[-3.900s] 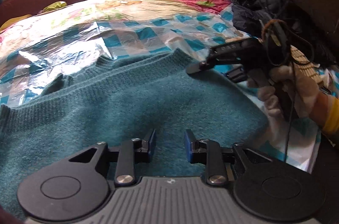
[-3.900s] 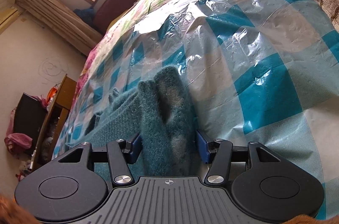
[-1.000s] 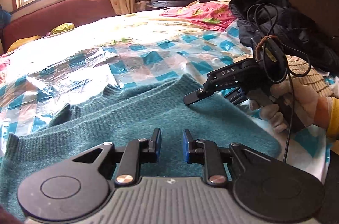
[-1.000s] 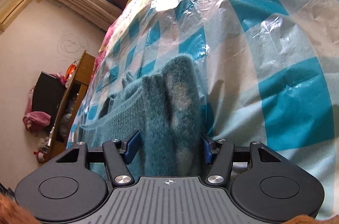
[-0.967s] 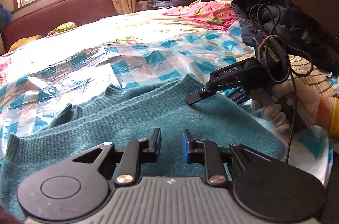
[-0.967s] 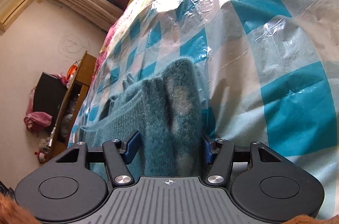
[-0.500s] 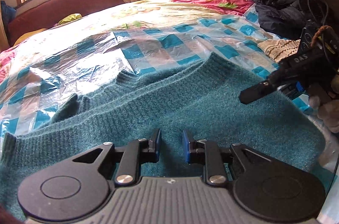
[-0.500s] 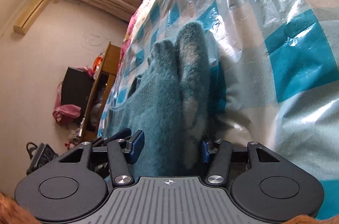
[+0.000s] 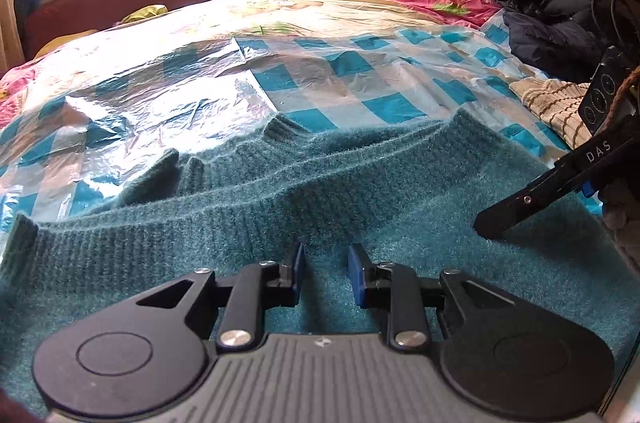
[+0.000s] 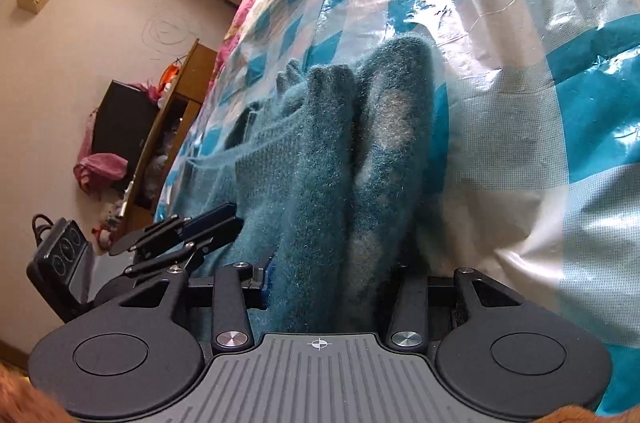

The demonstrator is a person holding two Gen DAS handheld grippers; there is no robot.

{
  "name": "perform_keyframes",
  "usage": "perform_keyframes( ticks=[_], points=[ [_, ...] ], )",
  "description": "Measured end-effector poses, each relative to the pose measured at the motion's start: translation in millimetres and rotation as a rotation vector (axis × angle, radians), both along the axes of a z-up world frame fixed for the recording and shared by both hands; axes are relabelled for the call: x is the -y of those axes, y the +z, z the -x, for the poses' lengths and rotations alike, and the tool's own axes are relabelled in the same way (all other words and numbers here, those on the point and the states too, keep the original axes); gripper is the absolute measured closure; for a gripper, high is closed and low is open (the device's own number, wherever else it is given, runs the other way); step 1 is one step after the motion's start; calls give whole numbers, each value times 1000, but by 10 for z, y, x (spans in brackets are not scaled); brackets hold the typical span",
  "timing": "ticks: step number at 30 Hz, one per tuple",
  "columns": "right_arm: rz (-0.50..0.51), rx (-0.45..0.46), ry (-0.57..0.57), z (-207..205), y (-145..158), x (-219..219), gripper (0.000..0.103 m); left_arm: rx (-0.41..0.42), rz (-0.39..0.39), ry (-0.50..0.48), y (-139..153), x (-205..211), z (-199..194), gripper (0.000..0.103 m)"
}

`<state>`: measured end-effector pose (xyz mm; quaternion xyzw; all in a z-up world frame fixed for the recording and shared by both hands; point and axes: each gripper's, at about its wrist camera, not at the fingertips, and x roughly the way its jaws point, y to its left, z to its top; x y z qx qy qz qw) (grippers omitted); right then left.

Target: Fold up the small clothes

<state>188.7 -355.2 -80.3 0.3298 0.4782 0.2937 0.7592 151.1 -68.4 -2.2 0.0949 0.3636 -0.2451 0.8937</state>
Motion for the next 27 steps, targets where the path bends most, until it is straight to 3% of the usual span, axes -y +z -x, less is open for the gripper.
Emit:
perform_keyframes(
  ticks=[6,10,13,16,18,20,23,25,27],
  points=[
    [-84,-22,-55,36,-112,193,63,6,-3,0,-21,10,6,69],
    [-49,-7,-8,52,-77,77,59,32,-25,6,4,23,42,68],
    [14,18,27,172,14,68,64,144,-72,1,167,31,193,68],
    [-8,2,-10,247,25,91,70,323,-197,36,260,-10,298,68],
    [-38,-23,-63,278,4,100,74,342,-219,69,227,-104,262,68],
    [-106,-51,-130,351,-29,155,76,310,-220,92,118,-197,192,68],
    [-298,-85,-248,553,-64,222,77,265,-246,94,-167,-251,142,68],
    [-438,-106,-330,719,-79,190,77,280,-227,92,-291,-216,212,78],
    [-564,-150,-402,849,-108,86,77,326,-274,81,-387,-115,288,82]
  ],
)
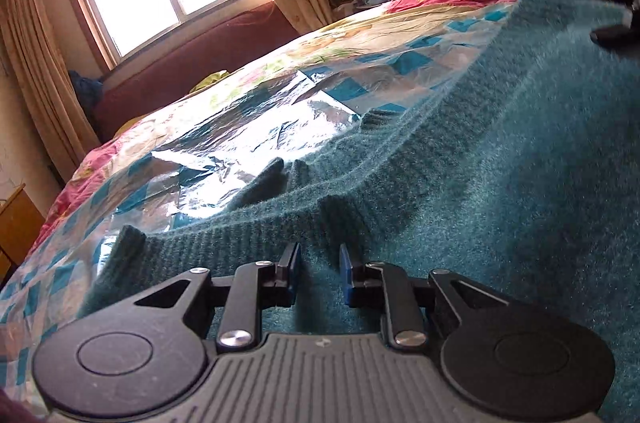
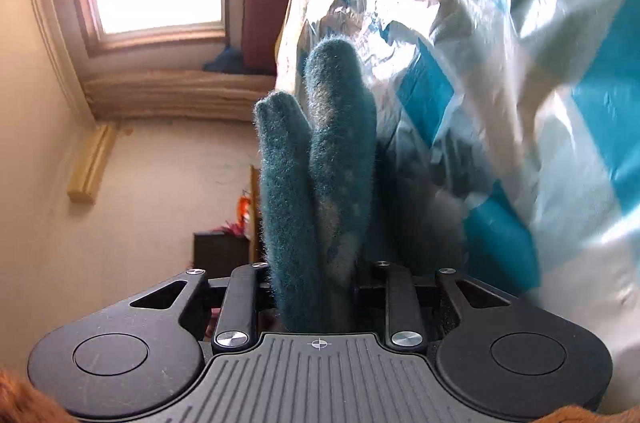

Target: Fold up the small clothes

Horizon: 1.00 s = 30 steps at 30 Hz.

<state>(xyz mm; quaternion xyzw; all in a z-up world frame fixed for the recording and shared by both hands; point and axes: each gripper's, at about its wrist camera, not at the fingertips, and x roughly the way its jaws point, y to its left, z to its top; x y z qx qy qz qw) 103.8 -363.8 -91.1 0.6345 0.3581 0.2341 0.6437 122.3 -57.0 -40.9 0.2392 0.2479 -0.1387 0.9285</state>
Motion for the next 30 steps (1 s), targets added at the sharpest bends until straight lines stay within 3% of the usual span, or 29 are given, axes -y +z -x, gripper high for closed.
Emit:
perform_keyframes(
  ticks=[3,6,12,16,19,23,28,30],
  points=[
    [-116,-44,-73,97,53,-246,77,19,25,-6,-74,-2,12,86],
    [-113,-76,-97,73,268,-495,77,3,96,-9,-75,-109,-31,86],
    [8,-123,-76,-220,738,-1169,77,-75,184,-69,41,-364,-132,86],
    [77,-175,-130,-329,905,-1466,77,-190,296,-97,255,-845,-70,74],
    [122,-200,-153,-399,956,-1715,77,-216,306,-98,216,-1106,103,69],
    [206,-245,-123,-576,929,-2194,76,-281,314,-90,157,-1181,54,69],
    [308,-269,-87,-785,867,-2555,66,-317,387,-40,297,-1508,128,69],
    [337,-260,-63,-856,866,-2646,54,-293,434,12,396,-1745,299,69]
  ],
)
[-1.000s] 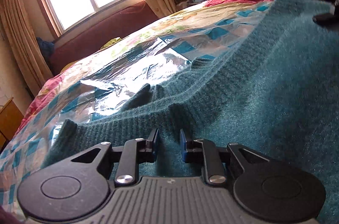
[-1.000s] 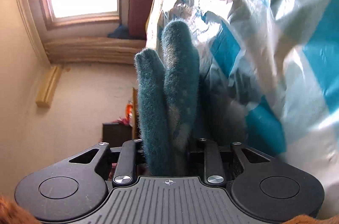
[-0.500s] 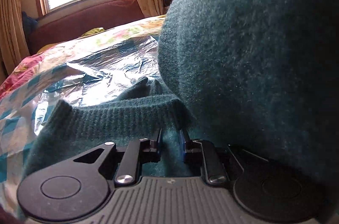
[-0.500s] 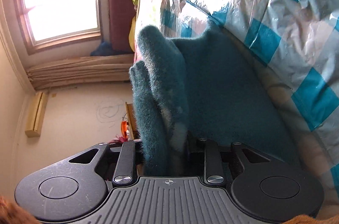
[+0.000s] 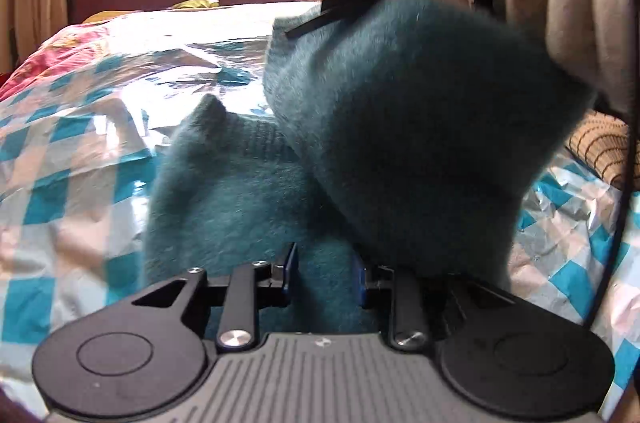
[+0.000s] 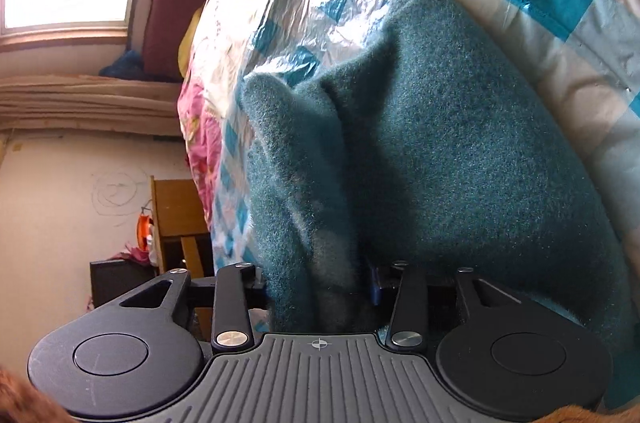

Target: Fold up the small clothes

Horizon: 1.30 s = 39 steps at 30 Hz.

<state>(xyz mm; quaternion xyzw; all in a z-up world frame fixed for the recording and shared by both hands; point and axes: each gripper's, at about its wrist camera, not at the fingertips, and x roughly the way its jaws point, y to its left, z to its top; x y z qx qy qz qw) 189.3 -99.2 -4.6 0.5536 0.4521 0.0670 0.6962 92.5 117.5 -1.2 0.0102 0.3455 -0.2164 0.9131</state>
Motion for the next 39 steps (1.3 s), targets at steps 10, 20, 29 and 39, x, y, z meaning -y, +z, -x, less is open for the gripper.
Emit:
perform_keyframes(
  ticks=[10,20,29,39],
  points=[
    [12,36,146,46,228,-56,43,65,184,226,327,-650,743,68],
    [243,256,318,308,699,-28,44,196,273,158,792,-568,1084,60],
    [526,291,448,613,706,54,44,104,37,79,534,-244,511,61],
    [793,144,616,1185,41,104,45,-262,30,301,34,-701,464,90]
  ],
)
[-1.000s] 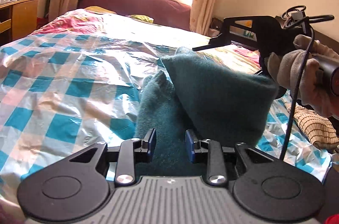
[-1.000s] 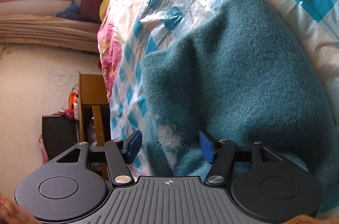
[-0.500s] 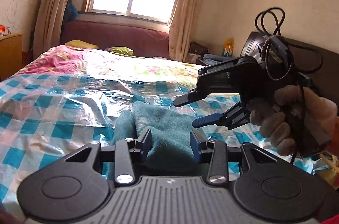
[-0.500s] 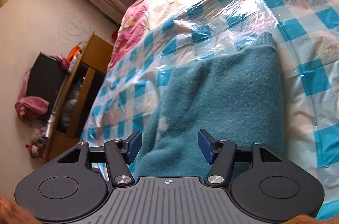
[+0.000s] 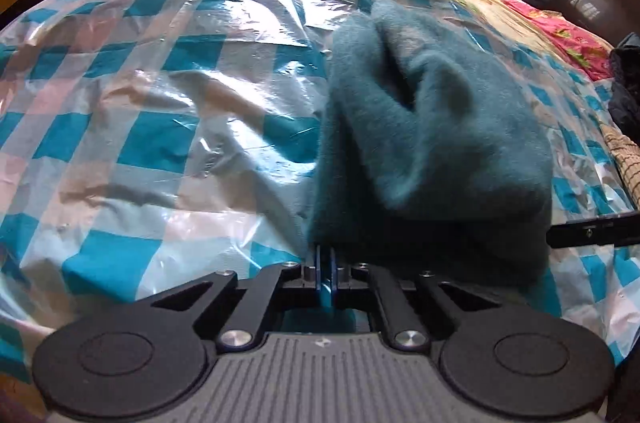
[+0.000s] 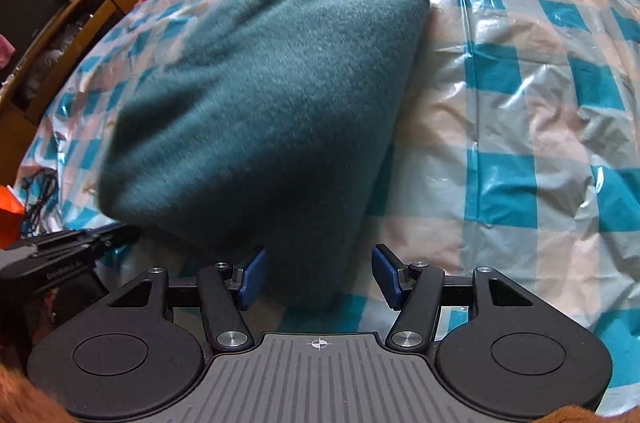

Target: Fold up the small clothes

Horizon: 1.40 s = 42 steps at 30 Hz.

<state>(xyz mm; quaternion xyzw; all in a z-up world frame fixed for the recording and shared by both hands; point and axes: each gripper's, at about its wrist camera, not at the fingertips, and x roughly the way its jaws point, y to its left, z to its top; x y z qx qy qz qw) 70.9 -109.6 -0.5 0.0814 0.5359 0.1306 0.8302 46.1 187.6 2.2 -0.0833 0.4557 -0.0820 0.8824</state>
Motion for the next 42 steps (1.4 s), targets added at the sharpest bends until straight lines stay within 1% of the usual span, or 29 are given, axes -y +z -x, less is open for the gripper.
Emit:
perform_keyframes(
  ticks=[2,3,5,8,10,11,12,14,15,17,18,19,20,21,22,23,24,26,28,29,32,33,35,38,39,41,42],
  points=[
    [-8,16,17,56,-30,0,45,65,69,3,120,-73,99,90],
    [3,37,39,94,-15,-21,45,87,90,3,180,-93,149,90],
    [38,88,104,185,26,-85,45,151,92,-15,340,-92,252,89],
    [128,178,212,346,47,-241,45,238,39,-59,514,2,369,82],
    [176,222,280,425,23,-368,45,288,6,-100,586,97,411,67],
    [189,240,312,459,1,-426,45,310,-10,-131,605,145,419,63],
    [203,259,342,489,-32,-483,44,325,-27,-158,615,194,422,56],
    [273,309,391,545,-101,-600,41,343,-75,-201,613,315,414,52],
    [317,339,416,564,-140,-651,41,343,-102,-218,594,377,377,52],
    [376,388,427,599,-212,-709,42,340,-160,-248,523,496,279,52],
    [393,404,429,604,-241,-718,48,332,-183,-246,485,539,220,52],
    [406,416,427,605,-259,-714,53,311,-179,-239,450,548,145,56],
    [414,418,422,598,-258,-698,62,285,-146,-232,429,534,81,61],
    [407,406,420,575,-235,-664,66,243,-92,-231,413,506,11,75],
    [397,388,414,541,-191,-624,69,209,-53,-222,409,484,-34,79],
    [399,374,411,510,-141,-585,73,190,-35,-221,416,476,-49,80],
    [405,365,411,491,-78,-543,79,179,-30,-225,441,476,-41,82],
    [415,355,407,483,37,-452,84,152,2,-223,506,482,43,83],
    [408,337,391,499,123,-333,85,110,58,-213,501,481,119,84],
    [404,321,381,494,107,-277,85,74,75,-206,425,488,125,84],
    [411,260,374,453,-117,-188,85,-53,78,-148,47,527,54,84],
    [421,250,376,442,-169,-175,85,-76,92,-136,-15,533,52,84],
    [406,239,367,465,-135,-149,85,-58,86,-130,32,547,107,84],
    [378,258,366,564,108,-97,85,0,102,-143,166,519,198,85],
    [359,280,364,598,228,-93,81,11,99,-147,194,516,215,85],
    [302,322,375,618,455,-134,78,34,90,-152,223,530,247,85],
    [262,343,376,588,567,-176,73,46,86,-151,229,545,263,85]
  ],
)
